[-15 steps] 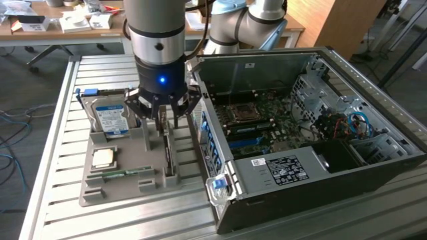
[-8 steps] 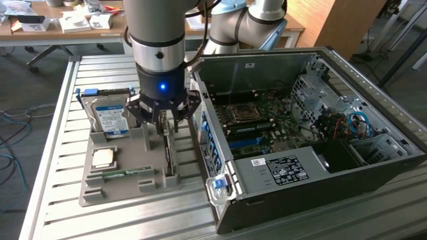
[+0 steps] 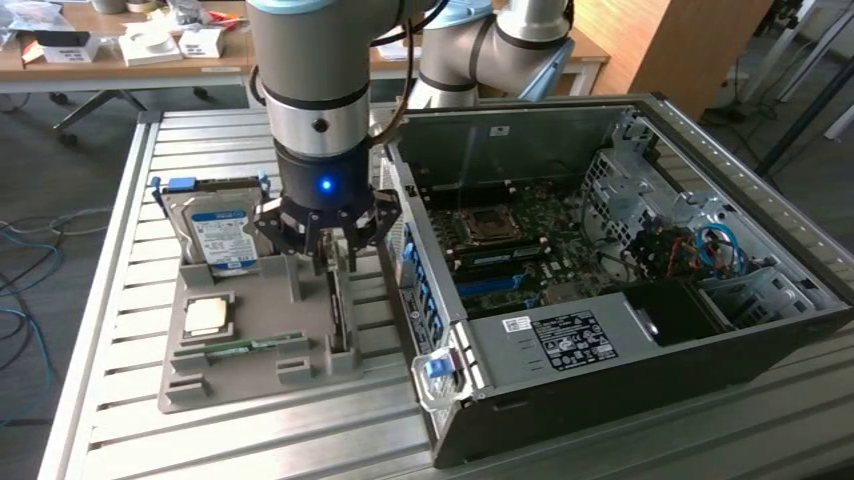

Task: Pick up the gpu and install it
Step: 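Pick up the gpu and move the gpu toward the slot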

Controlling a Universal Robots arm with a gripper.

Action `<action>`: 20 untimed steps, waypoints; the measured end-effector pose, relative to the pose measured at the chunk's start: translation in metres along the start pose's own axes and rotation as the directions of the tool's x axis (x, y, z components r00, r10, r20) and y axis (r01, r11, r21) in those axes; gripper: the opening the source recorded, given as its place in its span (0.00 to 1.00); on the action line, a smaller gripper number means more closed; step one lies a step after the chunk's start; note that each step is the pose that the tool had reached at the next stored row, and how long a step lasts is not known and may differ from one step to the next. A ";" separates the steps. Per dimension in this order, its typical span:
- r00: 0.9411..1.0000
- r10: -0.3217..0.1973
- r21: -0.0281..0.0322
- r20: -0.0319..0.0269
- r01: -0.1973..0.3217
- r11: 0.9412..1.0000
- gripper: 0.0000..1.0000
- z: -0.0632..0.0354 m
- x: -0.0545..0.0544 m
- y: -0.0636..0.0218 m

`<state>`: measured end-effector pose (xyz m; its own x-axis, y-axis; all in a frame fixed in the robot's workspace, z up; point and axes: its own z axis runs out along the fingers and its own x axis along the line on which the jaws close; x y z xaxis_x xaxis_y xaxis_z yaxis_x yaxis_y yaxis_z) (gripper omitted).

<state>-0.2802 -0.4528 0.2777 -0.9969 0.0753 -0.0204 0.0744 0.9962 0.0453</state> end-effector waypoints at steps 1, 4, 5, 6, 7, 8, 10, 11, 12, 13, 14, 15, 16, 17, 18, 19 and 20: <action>1.000 0.000 0.000 0.000 0.000 1.000 0.43 0.0000 0.000 -0.0001; 1.000 0.000 0.000 0.000 0.000 1.000 0.43 0.0000 0.000 -0.0027; 1.000 0.000 0.000 0.000 0.000 1.000 0.43 0.0000 0.000 -0.0040; 1.000 0.000 0.000 0.000 0.000 1.000 0.43 -0.0001 0.000 -0.0053; 1.000 0.000 0.000 0.000 0.000 1.000 0.43 -0.0002 0.000 -0.0066; 1.000 0.000 0.000 0.000 0.000 1.000 0.43 -0.0002 0.000 -0.0079; 1.000 0.000 0.000 0.000 0.000 1.000 0.43 -0.0002 0.000 -0.0096; 1.000 0.000 0.000 0.000 0.000 1.000 0.43 0.0006 0.000 -0.0098; 1.000 0.000 0.000 0.000 0.000 1.000 0.43 0.0022 0.000 -0.0099; 1.000 0.000 0.000 0.000 0.000 1.000 0.43 0.0039 0.000 -0.0101; 1.000 0.000 0.000 0.000 0.000 1.000 0.43 0.0057 0.000 -0.0102; 1.000 0.000 0.000 0.000 0.000 1.000 0.43 0.0075 0.000 -0.0103; 1.000 0.000 0.000 0.000 0.000 1.000 0.43 0.0093 0.000 -0.0104; 1.000 0.000 0.000 0.000 0.000 1.000 0.43 0.0113 0.000 -0.0105; 1.000 0.000 0.000 0.000 0.000 1.000 0.43 0.0130 0.000 -0.0106; 1.000 0.000 0.000 0.000 0.000 1.000 0.43 0.0149 0.000 -0.0106; 1.000 0.000 0.000 0.000 0.000 1.000 0.43 0.0167 0.000 -0.0107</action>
<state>-0.2804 -0.4628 0.2606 -0.9969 0.0753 -0.0206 0.0743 0.9962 0.0455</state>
